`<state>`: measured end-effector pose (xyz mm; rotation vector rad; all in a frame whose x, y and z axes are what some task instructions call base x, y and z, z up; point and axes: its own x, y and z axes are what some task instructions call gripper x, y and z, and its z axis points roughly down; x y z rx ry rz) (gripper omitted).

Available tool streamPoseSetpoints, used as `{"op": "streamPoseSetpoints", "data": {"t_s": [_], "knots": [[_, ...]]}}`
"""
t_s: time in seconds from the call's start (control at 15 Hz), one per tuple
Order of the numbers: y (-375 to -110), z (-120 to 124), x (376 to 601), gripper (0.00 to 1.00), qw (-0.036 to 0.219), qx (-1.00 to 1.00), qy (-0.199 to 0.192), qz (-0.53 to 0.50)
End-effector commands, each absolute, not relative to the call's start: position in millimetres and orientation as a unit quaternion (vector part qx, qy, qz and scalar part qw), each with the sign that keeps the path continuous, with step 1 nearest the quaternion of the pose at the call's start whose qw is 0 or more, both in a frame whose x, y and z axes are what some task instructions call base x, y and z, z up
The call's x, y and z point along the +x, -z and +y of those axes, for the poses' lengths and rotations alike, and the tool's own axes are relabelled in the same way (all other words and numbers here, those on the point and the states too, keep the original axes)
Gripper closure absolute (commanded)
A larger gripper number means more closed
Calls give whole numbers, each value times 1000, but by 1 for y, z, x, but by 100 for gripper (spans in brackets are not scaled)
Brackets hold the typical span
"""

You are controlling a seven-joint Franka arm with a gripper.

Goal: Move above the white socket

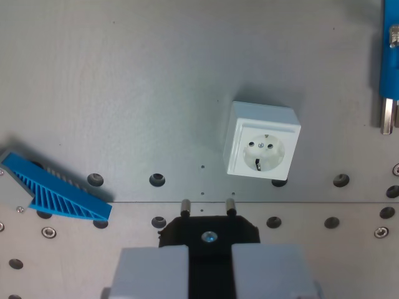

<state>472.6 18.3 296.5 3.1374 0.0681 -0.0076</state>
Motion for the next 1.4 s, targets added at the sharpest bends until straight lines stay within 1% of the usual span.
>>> {"op": "streamPoseSetpoints", "data": {"t_s": [0.07, 0.8, 1.4], "knots": [[-296, 18, 473, 100, 2, 1000, 2, 22], [-292, 17, 471, 100, 1, 1000, -1, 16], [-273, 10, 465, 100, 0, 1000, -27, 1]]}}
